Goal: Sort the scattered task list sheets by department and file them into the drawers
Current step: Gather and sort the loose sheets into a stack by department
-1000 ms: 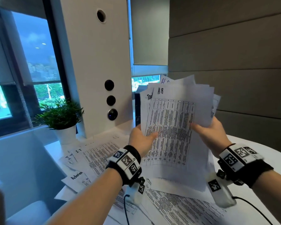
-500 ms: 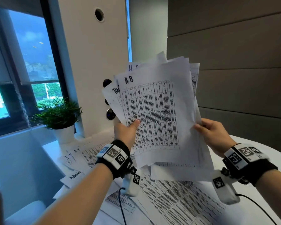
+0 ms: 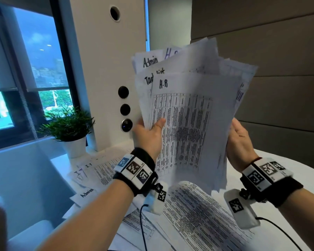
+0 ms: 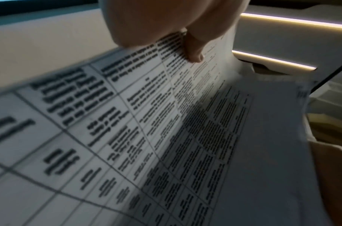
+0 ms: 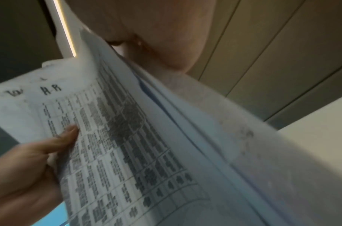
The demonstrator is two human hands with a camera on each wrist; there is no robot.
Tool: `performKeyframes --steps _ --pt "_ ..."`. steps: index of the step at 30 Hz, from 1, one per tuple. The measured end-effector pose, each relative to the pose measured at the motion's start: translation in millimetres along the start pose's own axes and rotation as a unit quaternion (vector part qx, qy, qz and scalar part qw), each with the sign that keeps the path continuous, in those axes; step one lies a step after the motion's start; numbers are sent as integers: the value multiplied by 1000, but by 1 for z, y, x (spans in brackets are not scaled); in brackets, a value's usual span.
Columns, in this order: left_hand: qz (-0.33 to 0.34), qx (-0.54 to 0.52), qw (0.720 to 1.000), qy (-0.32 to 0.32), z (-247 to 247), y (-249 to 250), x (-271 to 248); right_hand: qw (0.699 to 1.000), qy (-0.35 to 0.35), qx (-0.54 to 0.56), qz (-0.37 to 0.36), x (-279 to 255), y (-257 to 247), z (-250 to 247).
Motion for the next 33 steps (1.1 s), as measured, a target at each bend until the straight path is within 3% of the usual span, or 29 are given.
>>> performKeyframes --steps 4,8,10,13,16,18,21,25,29,33 --pt "9 12 1000 16 -2 -7 0 995 -54 73 46 -4 2 11" --pt "-21 32 998 55 -21 -30 3 971 -157 155 90 -18 12 24" --pt "-39 49 995 83 -32 -39 5 968 -210 110 84 -23 16 30" --pt "-64 42 990 117 -44 -50 8 971 -234 -22 52 -22 23 32" --pt "-80 31 988 126 -47 -55 10 945 -264 -194 -1 -27 29 40" --pt "-81 19 990 117 -44 -55 10 934 -246 -259 -12 -27 32 40" --pt "-58 -7 993 101 -40 -47 10 933 -95 -347 9 -15 33 18" --pt "19 7 998 65 -25 -18 6 965 40 -257 18 -5 20 3" --pt "20 63 998 -4 -5 -28 2 988 32 -137 59 -6 24 13" --pt "-31 111 993 -15 -11 -56 2 985 3 -140 103 -14 43 6"
Point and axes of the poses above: each hand's wrist, its own x-axis towards the middle knuckle, its own z-axis out of the palm, y = z × x, the point moved 9 cm from there along x, towards the middle knuckle, and after that the axes turned 3 degrees about -x, right-handed, at the moved point
